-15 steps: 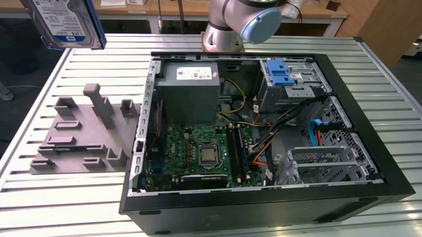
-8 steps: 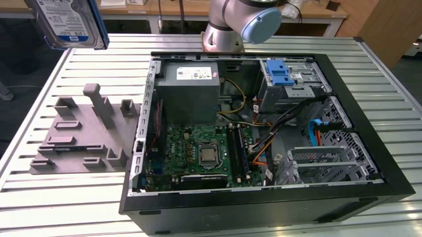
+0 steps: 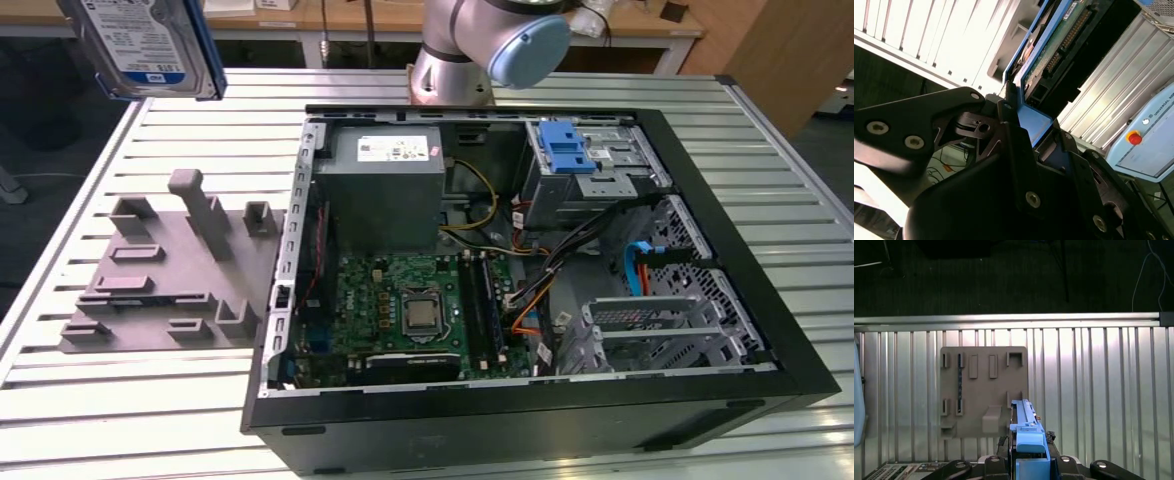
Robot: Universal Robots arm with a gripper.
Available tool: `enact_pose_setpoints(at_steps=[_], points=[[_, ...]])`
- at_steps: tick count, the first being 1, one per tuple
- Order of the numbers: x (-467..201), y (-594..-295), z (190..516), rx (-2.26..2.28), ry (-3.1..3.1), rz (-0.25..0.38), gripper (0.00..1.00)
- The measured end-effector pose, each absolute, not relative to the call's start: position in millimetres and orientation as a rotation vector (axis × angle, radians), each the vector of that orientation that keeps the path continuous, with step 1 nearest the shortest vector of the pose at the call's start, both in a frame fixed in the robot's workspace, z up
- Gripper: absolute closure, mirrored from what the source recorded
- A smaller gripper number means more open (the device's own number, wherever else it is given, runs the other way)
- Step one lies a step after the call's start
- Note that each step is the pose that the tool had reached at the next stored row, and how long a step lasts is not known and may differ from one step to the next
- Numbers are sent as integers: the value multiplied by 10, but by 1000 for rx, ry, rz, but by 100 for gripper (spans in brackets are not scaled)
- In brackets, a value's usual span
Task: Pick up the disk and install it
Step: 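Pick up the disk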
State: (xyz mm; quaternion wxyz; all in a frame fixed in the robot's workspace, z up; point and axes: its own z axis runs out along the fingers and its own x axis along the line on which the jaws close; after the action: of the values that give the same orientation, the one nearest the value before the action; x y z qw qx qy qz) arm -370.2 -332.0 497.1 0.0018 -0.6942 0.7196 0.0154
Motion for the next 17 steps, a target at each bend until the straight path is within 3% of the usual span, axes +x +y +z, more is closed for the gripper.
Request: enact_pose_setpoints(at_steps=[17], points=[[-3573, -3320, 4971, -2179, 2258, 48, 64]])
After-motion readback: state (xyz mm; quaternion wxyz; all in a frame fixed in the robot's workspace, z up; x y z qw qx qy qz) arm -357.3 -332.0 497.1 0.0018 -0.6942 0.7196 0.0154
